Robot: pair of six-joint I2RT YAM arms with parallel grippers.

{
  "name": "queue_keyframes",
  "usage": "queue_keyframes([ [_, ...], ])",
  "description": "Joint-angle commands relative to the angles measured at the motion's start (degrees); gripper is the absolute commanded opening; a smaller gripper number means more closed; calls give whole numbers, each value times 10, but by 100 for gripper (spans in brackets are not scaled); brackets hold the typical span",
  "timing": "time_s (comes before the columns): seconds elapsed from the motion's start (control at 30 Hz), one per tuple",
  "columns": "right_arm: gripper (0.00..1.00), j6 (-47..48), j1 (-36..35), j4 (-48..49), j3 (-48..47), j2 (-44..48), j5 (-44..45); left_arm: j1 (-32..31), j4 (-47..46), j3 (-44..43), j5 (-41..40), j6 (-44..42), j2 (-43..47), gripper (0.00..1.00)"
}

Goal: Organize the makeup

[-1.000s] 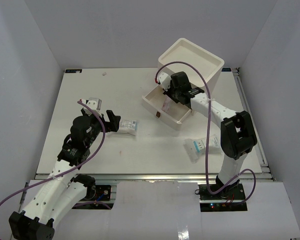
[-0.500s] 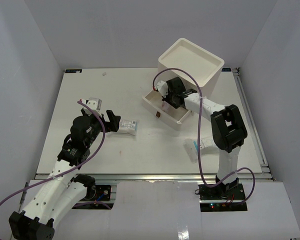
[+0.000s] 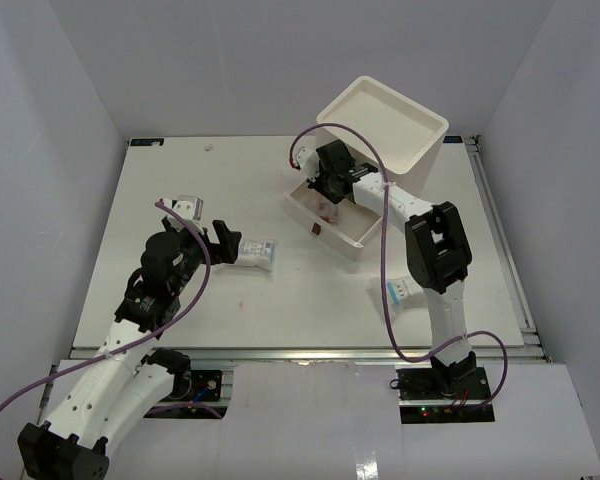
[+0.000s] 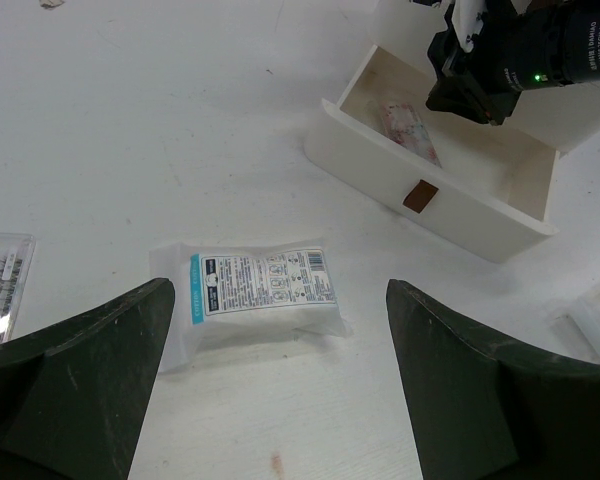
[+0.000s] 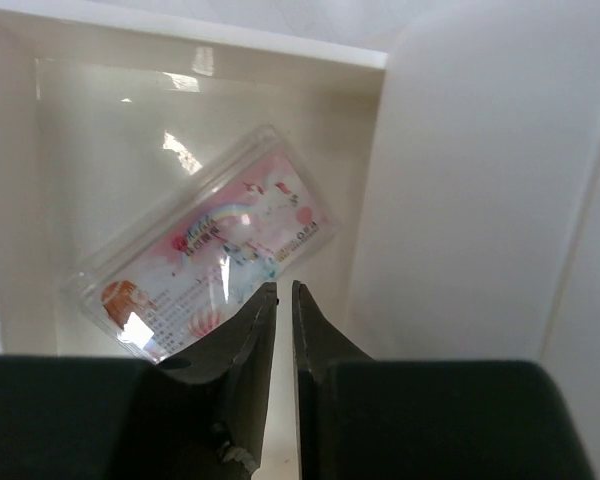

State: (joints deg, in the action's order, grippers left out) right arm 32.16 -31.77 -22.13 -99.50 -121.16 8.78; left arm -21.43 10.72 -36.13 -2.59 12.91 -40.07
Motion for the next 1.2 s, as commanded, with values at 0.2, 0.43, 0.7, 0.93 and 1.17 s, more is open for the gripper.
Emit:
queue_keyframes([
  [0.2,40,-49,-1,-46,-9,99,-151,9,22,-5,-64,18,-36,98],
  [0.43,53,-65,6,-78,104,248,-455,160,37,-49,48,25,-199,98],
  [0.7,72,-26,11,-96,177,323,-602,296,38,-156,82,-54,-414,98],
  [0.93,73,-18,21,-95,205,349,-634,321,-1,-182,19,-124,-524,98],
  [1.17,74,-12,29,-91,220,367,-636,325,-29,-192,7,-200,-539,98],
])
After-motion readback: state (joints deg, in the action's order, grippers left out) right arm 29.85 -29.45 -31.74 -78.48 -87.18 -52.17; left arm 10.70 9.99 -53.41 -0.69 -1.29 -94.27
